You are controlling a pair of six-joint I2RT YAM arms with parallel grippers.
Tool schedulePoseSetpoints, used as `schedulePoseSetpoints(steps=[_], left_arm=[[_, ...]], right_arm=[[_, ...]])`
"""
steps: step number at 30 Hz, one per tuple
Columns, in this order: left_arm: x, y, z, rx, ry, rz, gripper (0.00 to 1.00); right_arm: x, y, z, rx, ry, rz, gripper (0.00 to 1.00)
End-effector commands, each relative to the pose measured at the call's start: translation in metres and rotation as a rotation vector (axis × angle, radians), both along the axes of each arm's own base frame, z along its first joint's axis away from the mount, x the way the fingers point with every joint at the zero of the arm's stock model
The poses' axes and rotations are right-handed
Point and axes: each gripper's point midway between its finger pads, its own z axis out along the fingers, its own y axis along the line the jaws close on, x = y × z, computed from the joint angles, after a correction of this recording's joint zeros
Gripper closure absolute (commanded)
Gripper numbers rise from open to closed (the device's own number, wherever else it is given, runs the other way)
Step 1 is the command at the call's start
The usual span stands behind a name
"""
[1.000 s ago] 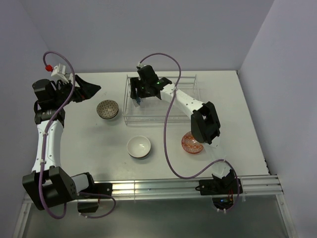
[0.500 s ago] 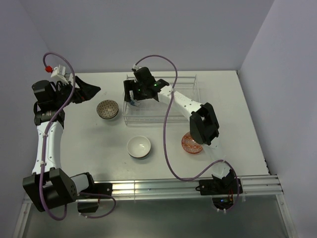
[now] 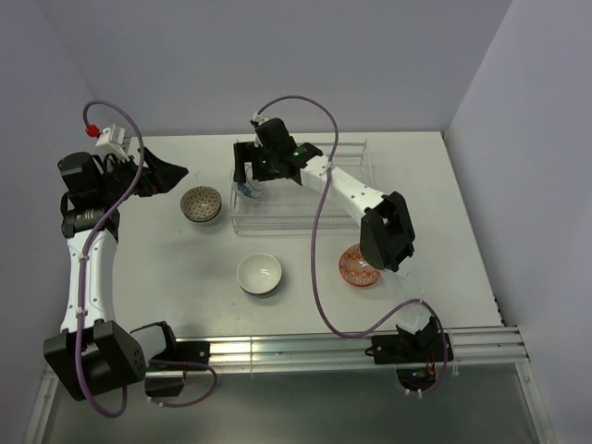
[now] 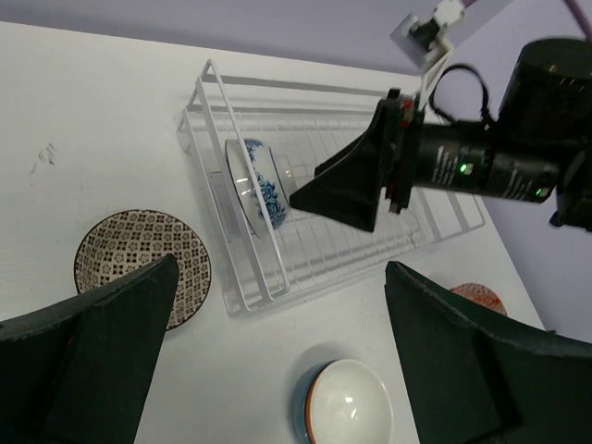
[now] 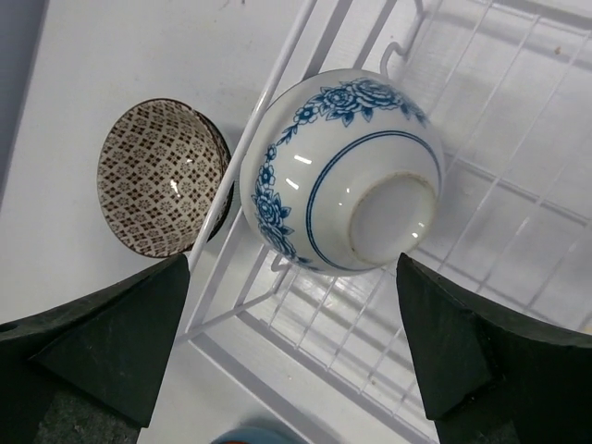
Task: Load the bowls into the dish rack
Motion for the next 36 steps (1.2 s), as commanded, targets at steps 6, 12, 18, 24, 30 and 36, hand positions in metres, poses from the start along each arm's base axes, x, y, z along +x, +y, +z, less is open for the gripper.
schedulePoseSetpoints(steps=[6,12,18,24,30,36], left_arm=[[-0.032,-0.016,0.01,0.152,-0.118,-0.186,0.02],[-0.062,-0.023,-0.013,0.297,-0.115,-0.33,0.03],[-0.08,-0.042,-0.037,0.463,-0.131,-0.454,0.04],[-0.095,-0.114,-0.053,0.596,-0.246,-0.657,0.04],[-0.104,-0.188,-0.062,0.616,-0.305,-0.868,0.07],[-0.091,-0.24,-0.053,0.489,-0.3,-0.906,0.09]], right_arm=[[-0.001,-0.061,0.108,0.09,-0.146,-0.017,0.0],[-0.015,-0.116,0.121,0.041,-0.142,-0.032,0.0],[-0.043,-0.176,0.126,0.041,-0.136,-0.046,0.0],[-0.084,-0.23,0.118,0.026,-0.138,-0.078,0.0],[-0.116,-0.293,0.083,-0.069,-0.016,-0.149,0.01],[-0.165,-0.334,0.034,-0.214,0.131,-0.205,0.04]])
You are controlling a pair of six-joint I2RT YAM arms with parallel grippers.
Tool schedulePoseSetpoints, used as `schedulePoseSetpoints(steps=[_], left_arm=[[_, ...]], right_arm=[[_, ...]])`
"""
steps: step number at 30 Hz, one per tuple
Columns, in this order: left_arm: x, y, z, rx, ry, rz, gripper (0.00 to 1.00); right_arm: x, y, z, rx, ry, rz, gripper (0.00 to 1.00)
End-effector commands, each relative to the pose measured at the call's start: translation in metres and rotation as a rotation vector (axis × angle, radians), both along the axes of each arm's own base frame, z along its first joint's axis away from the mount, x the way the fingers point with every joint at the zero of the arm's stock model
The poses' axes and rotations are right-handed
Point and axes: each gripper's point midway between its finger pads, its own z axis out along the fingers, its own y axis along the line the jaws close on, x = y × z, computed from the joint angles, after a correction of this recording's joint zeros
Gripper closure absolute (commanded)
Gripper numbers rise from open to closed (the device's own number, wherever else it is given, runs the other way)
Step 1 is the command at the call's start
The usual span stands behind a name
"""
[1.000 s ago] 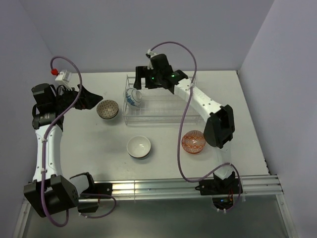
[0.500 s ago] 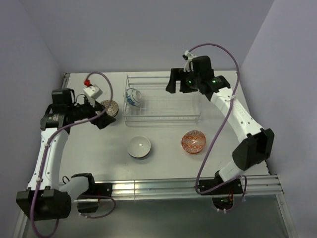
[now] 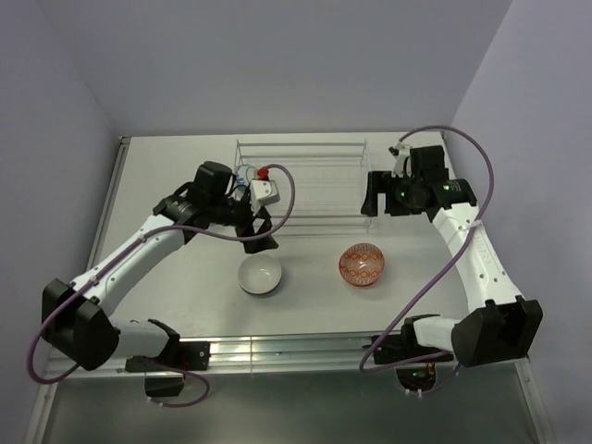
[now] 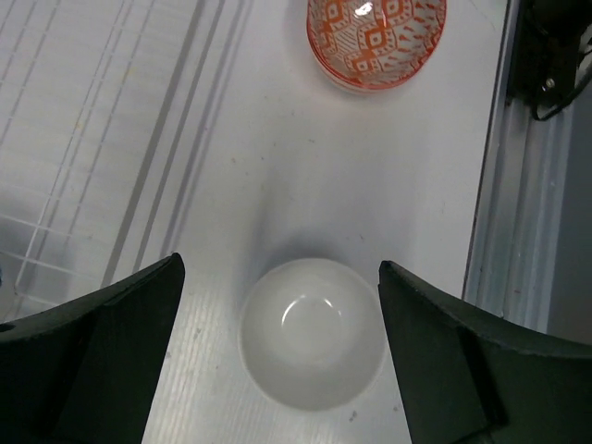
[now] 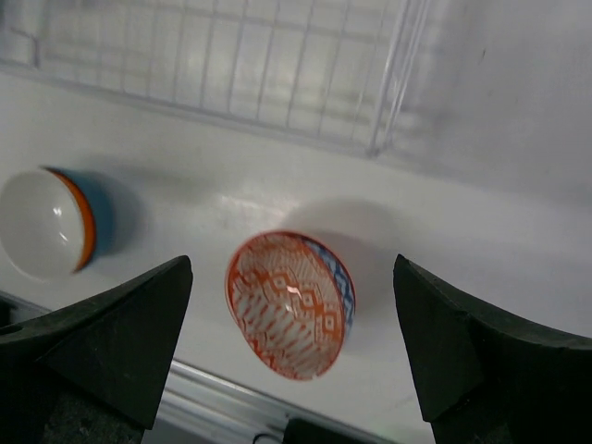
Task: Load the bowls into the dish rack
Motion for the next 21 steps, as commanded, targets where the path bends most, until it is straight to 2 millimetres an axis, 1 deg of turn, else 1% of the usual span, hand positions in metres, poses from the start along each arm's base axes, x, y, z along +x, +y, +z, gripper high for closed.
schedulePoseSetpoints(steps=[1,2,3,4,5,6,7,8,9,10,12,13,14,16,17,19,20,21], left_arm=[[0.025,-0.031,0.037,-0.098,-0.085,0.031,0.09],[0.024,-0.049,0.038,-0.09,-0.095,0.025,0.09],[0.02,-0.061,0.038,-0.086,-0.097,0.008,0.09],[0.016,-0.071,0.038,-0.089,-0.092,-0.008,0.1],[0.007,-0.094,0.038,-0.099,-0.074,-0.038,0.1],[0.002,-0.105,0.037,-0.104,-0.063,-0.054,0.11],[-0.001,-0.115,0.036,-0.109,-0.049,-0.063,0.11],[-0.007,-0.136,0.031,-0.117,-0.022,-0.079,0.12],[-0.01,-0.147,0.028,-0.119,-0.006,-0.085,0.13],[-0.018,-0.165,0.019,-0.115,0.035,-0.099,0.14],[-0.02,-0.185,0.011,-0.115,0.04,-0.097,0.15],[-0.022,-0.193,0.008,-0.113,0.049,-0.095,0.15],[-0.03,-0.208,-0.002,-0.098,0.056,-0.116,0.16],[-0.037,-0.222,-0.01,-0.086,0.06,-0.129,0.16],[-0.047,-0.233,-0.021,-0.068,0.071,-0.154,0.16],[-0.055,-0.243,-0.032,-0.045,0.077,-0.178,0.16],[-0.062,-0.25,-0.045,-0.022,0.092,-0.193,0.16],[-0.064,-0.253,-0.051,-0.014,0.101,-0.195,0.16]], right_arm=[[-0.036,-0.019,-0.023,-0.08,0.096,0.0,0.04],[-0.042,-0.022,-0.028,-0.074,0.108,-0.012,0.05],[-0.042,-0.031,-0.03,-0.064,0.114,-0.046,0.05],[-0.046,-0.03,-0.03,-0.029,0.129,-0.04,0.05],[-0.046,-0.035,-0.029,-0.009,0.134,-0.056,0.05],[-0.044,-0.05,-0.028,0.016,0.141,-0.114,0.05],[-0.046,-0.054,-0.027,0.046,0.158,-0.133,0.05],[-0.045,-0.058,-0.021,0.065,0.143,-0.113,0.05],[-0.043,-0.07,-0.019,0.086,0.141,-0.157,0.05],[-0.044,-0.073,-0.015,0.108,0.143,-0.157,0.05],[-0.044,-0.082,-0.012,0.126,0.143,-0.182,0.05],[-0.045,-0.09,-0.009,0.13,0.138,-0.208,0.05],[-0.044,-0.093,-0.007,0.138,0.135,-0.215,0.05],[-0.045,-0.098,-0.005,0.145,0.135,-0.231,0.05],[-0.043,-0.103,-0.002,0.147,0.126,-0.246,0.05],[-0.04,-0.106,0.001,0.157,0.112,-0.255,0.05],[-0.039,-0.108,0.002,0.169,0.109,-0.272,0.05],[-0.039,-0.109,0.003,0.178,0.105,-0.279,0.05]])
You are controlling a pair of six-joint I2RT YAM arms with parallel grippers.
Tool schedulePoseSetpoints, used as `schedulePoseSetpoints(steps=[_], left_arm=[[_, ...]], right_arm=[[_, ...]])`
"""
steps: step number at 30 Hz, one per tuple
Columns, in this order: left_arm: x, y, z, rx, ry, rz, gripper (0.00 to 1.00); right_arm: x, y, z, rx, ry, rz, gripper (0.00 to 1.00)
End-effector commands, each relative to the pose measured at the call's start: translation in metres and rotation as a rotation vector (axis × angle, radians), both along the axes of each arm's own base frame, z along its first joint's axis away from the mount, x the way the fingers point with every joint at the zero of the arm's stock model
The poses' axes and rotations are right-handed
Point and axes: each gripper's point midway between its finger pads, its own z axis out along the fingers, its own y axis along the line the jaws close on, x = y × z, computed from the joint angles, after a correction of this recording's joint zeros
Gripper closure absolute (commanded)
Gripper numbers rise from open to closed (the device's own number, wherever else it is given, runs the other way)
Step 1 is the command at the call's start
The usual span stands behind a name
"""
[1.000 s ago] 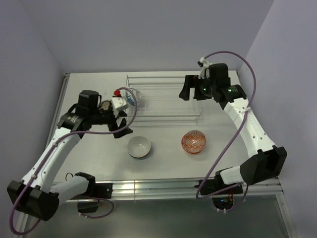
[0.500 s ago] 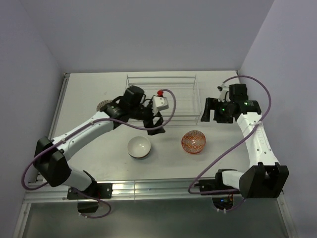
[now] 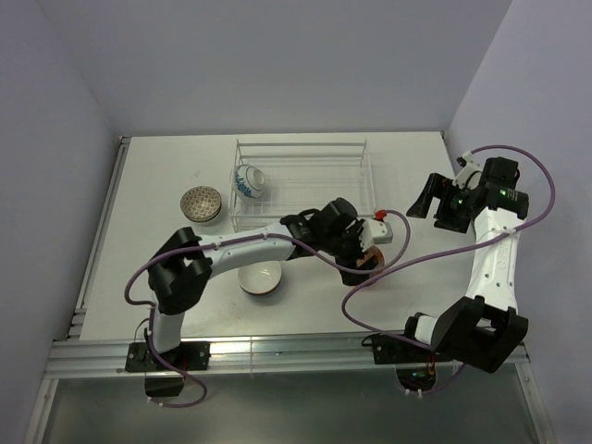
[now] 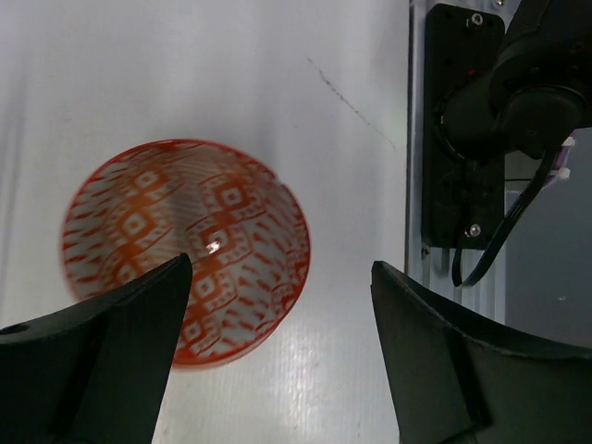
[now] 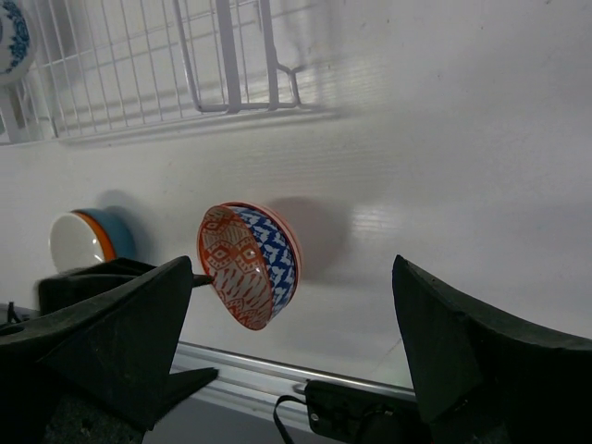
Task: Load the bowls into the dish rack
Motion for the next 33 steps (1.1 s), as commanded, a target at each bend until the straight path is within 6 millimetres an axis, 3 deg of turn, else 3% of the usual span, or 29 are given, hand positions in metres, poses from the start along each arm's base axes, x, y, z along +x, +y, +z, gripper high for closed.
schedulePoseSetpoints(steps=[1,5,16,25,29,33], left_arm=[[-0.005,-0.027,0.011,-0.047,0.001,0.003,0.16],[-0.004,-0.039,-0.007,-0.038,0.026,0.011,0.18],[-0.01,-0.054,-0.027,-0.025,0.065,0.02,0.26],[-0.012,-0.053,-0.037,0.013,0.083,0.007,0.42],[-0.013,-0.051,-0.038,0.024,0.095,0.016,0.59],[-0.016,-0.047,-0.036,0.033,0.113,0.014,0.66]], right_arm=[[0.007,0.001,0.016,0.04,-0.062,-0.002,0.05],[0.01,0.003,0.016,0.064,-0.084,-0.013,0.04],[0.013,0.002,0.023,0.059,-0.108,-0.012,0.02],[0.014,0.001,0.024,0.049,-0.118,-0.02,0.02],[0.015,0.001,0.026,0.054,-0.121,-0.015,0.02],[0.015,0.002,0.024,0.059,-0.116,-0.011,0.02]])
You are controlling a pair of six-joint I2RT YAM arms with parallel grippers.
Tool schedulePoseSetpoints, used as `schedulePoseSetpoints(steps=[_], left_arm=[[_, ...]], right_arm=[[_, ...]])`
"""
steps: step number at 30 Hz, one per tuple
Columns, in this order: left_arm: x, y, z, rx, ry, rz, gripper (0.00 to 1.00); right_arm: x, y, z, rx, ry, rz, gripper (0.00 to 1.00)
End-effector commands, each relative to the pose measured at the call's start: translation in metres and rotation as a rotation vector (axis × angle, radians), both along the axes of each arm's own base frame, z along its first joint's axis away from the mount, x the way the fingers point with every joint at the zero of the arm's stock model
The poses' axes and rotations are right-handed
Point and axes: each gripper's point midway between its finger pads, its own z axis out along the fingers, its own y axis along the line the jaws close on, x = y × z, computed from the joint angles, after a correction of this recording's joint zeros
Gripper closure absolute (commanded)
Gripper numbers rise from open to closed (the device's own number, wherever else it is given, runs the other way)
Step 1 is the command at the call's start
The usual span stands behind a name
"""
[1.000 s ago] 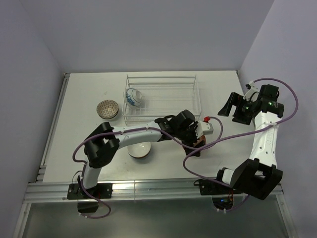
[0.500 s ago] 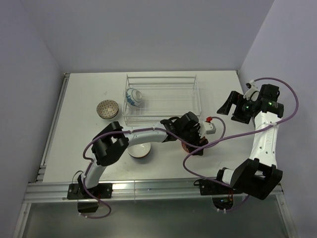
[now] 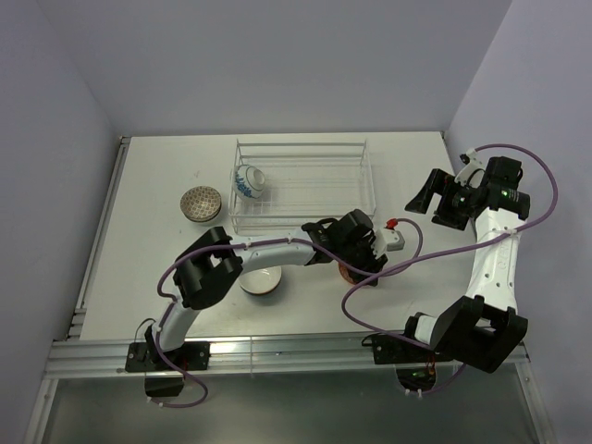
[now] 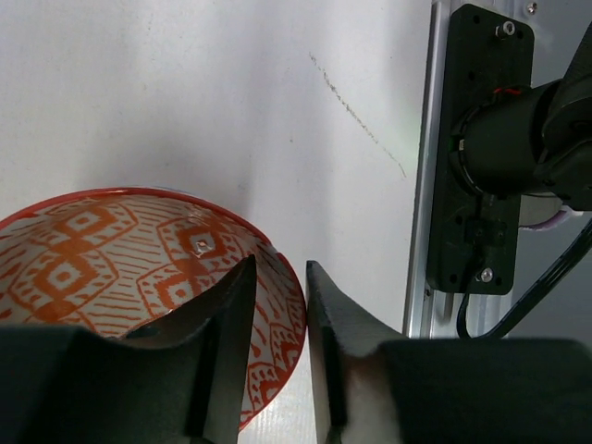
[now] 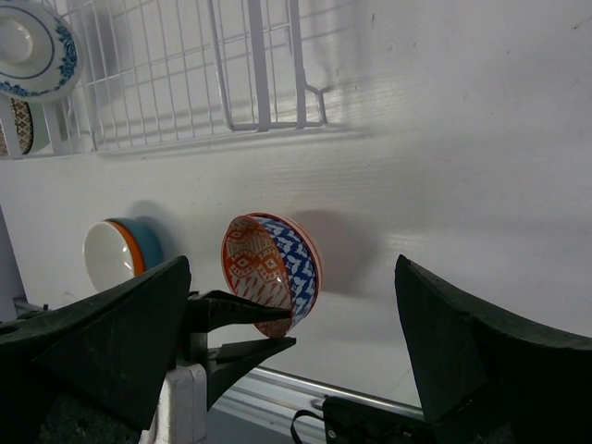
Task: Load the bowls into the dish rack
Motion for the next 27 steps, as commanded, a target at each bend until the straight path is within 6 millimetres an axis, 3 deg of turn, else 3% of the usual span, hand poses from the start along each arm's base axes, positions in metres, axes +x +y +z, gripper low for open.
schedulePoseSetpoints(steps=[1,6,10,19,27], left_arm=[[-0.002,-0.006,0.021,-0.037,-0.001,-0.004,0.67],[-0.005,0.001,0.028,-0.02,0.011,0.005,0.85],[-0.007,0.006,0.046,-0.042,0.011,0.018,0.99],[-0.011,0.015,0.07,-0.067,0.005,0.025,1.0],[-0.01,0.017,0.075,-0.075,-0.01,0.033,1.0]], right_arm=[[0.006,-0.002,0.013,-0.012,-0.058,0.002,0.02],[0.005,-0.002,0.016,-0.019,-0.062,0.009,0.02],[0.006,-0.002,0.018,-0.02,-0.066,0.015,0.02],[0.007,0.0,0.023,-0.013,-0.076,0.025,0.02],[0.006,0.0,0.026,-0.014,-0.078,0.027,0.02]])
